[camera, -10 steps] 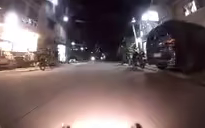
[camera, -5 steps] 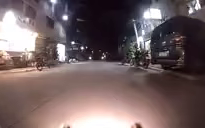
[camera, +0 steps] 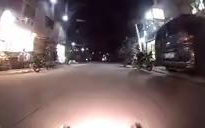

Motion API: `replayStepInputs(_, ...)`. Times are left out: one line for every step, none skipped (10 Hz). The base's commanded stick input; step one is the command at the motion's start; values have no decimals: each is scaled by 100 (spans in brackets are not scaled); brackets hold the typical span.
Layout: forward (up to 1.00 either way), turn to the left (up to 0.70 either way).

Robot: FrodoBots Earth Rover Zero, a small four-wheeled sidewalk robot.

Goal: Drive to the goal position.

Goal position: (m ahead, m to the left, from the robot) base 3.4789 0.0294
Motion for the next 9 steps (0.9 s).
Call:
replayStepInputs(70, 0)
replayStepInputs(70, 0)
replayStepInputs(70, 0)
replayStepInputs(70, 0)
replayStepInputs(70, 0)
replayStepInputs(70, 0)
replayStepInputs(70, 0)
replayStepInputs(70, 0)
replayStepInputs(70, 0)
